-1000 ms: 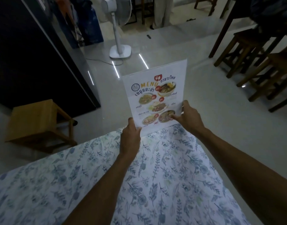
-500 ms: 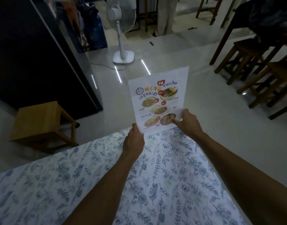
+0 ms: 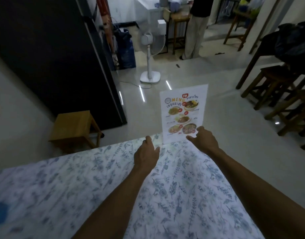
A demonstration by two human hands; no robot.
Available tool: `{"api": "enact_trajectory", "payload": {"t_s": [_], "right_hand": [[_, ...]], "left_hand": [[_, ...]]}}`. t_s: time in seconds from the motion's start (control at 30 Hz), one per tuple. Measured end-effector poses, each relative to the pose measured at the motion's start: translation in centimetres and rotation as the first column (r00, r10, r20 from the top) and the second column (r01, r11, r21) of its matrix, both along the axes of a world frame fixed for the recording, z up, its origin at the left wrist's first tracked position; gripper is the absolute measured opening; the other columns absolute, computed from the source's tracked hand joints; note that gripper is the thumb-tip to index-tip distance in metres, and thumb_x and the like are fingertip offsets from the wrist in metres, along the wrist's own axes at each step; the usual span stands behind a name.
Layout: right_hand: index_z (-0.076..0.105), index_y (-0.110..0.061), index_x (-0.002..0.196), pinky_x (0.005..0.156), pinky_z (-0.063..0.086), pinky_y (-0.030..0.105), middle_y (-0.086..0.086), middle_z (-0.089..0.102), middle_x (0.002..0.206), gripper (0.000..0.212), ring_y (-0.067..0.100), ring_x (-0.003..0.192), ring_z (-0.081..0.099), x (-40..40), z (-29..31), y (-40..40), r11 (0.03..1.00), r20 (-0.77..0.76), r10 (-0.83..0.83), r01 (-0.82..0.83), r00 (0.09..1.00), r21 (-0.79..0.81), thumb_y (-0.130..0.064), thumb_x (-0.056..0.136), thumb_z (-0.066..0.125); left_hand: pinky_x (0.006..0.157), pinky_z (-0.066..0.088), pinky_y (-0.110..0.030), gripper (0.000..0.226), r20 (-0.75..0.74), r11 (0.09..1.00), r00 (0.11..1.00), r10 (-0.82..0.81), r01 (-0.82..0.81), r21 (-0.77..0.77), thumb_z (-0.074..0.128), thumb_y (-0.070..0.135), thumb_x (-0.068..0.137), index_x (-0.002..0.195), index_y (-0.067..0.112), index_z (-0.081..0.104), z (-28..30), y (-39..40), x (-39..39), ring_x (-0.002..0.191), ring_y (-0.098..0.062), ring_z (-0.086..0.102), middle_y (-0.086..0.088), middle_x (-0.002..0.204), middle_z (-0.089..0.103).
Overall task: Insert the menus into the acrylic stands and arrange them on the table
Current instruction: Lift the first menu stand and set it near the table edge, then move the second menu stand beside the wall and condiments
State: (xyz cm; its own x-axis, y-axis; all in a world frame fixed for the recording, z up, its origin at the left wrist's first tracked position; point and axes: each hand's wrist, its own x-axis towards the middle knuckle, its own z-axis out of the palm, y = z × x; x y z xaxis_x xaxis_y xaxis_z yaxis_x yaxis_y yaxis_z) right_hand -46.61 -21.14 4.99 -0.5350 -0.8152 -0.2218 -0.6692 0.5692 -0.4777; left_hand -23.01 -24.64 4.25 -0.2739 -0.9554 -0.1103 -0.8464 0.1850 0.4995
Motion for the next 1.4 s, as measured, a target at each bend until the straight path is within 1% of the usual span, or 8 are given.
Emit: {"api": "enact_trajectory", "payload": {"t_s": [0.23,0.37,0.7,0.97,1.1,1.2,1.27,1.4], "right_hand": [[0.056,-0.002,0.134,0.09,0.051,0.041,0.018,0.066,0.13,0.073,0.036,0.117,0.063,7.6,2.5,2.8,0.99,-0.013,0.136,-0.137,0.991,-0.044,-0.056,0.086,0.068],[0.05,-0.005,0.138,0.087,0.05,0.039,0.015,0.071,0.121,0.074,0.033,0.116,0.063,13.1,3.8,4.5,0.982,0.038,0.178,-0.175,0.983,-0.077,-0.053,0.086,0.071],[0.049,-0.005,0.139,0.092,0.051,0.04,0.016,0.067,0.127,0.072,0.032,0.116,0.064,26.7,6.3,10.6,0.944,0.05,0.308,-0.299,0.95,-0.139,-0.049,0.086,0.072],[0.044,-0.008,0.142,0.091,0.055,0.042,0.014,0.067,0.126,0.076,0.029,0.114,0.064,36.8,6.9,16.8,0.925,0.059,0.359,-0.348,0.931,-0.151,-0.051,0.086,0.072],[0.041,-0.007,0.145,0.093,0.051,0.037,0.014,0.066,0.13,0.076,0.028,0.118,0.063,41.1,6.7,18.5,0.908,0.087,0.403,-0.387,0.911,-0.16,-0.047,0.088,0.071],[0.039,-0.007,0.146,0.092,0.052,0.039,0.015,0.066,0.129,0.076,0.029,0.118,0.063,43.8,6.4,18.9,0.903,0.094,0.41,-0.39,0.907,-0.18,-0.045,0.088,0.072],[0.037,-0.007,0.146,0.092,0.053,0.041,0.016,0.065,0.132,0.079,0.03,0.119,0.063,45.2,6.0,18.8,0.9,0.099,0.417,-0.396,0.903,-0.182,-0.045,0.087,0.073],[0.033,-0.008,0.149,0.092,0.056,0.044,0.016,0.061,0.137,0.085,0.03,0.121,0.063,46.9,4.3,18.3,0.904,0.118,0.42,-0.403,0.9,-0.143,-0.047,0.085,0.074]], "left_hand": [[0.083,0.053,-0.044,0.049,-0.038,0.998,0.998,0.044,-0.045,-0.038,0.051,0.042,0.098,0.132,0.008,0.04,2.6,6.3,7.0,0.104,-0.031,0.061,-0.014,0.125,0.058],[0.086,0.052,-0.044,0.054,-0.052,0.996,0.995,0.08,-0.082,-0.039,0.051,0.041,0.098,0.138,0.009,0.036,3.6,9.3,10.8,0.109,-0.029,0.06,-0.013,0.131,0.056],[0.083,0.052,-0.042,0.046,-0.062,0.985,0.986,0.156,-0.16,-0.071,0.052,0.043,0.096,0.13,0.014,0.04,5.1,17.5,21.3,0.108,-0.028,0.061,-0.01,0.128,0.059],[0.089,0.051,-0.042,0.055,-0.021,0.968,0.97,0.243,-0.244,-0.058,0.05,0.043,0.097,0.141,0.012,0.035,5.1,23.3,32.7,0.115,-0.03,0.059,-0.013,0.134,0.055],[0.085,0.053,-0.041,0.044,-0.01,0.948,0.951,0.308,-0.308,-0.082,0.053,0.043,0.095,0.129,0.017,0.042,5.1,24.7,39.1,0.107,-0.028,0.064,-0.008,0.124,0.062],[0.08,0.055,-0.039,0.039,0.06,0.913,0.922,0.382,-0.366,-0.179,0.053,0.042,0.095,0.122,0.016,0.043,5.8,24.1,43.8,0.097,-0.024,0.066,-0.005,0.115,0.064],[0.08,0.055,-0.042,0.047,0.054,0.873,0.884,0.465,-0.447,-0.197,0.056,0.047,0.093,0.123,0.013,0.043,6.5,22.6,46.5,0.097,-0.026,0.066,-0.008,0.114,0.063],[0.088,0.05,-0.045,0.085,0.067,0.821,0.82,0.569,-0.56,-0.11,0.075,0.052,0.079,0.139,0.008,0.036,7.4,19.6,50.1,0.117,-0.033,0.06,-0.015,0.133,0.056]]}}
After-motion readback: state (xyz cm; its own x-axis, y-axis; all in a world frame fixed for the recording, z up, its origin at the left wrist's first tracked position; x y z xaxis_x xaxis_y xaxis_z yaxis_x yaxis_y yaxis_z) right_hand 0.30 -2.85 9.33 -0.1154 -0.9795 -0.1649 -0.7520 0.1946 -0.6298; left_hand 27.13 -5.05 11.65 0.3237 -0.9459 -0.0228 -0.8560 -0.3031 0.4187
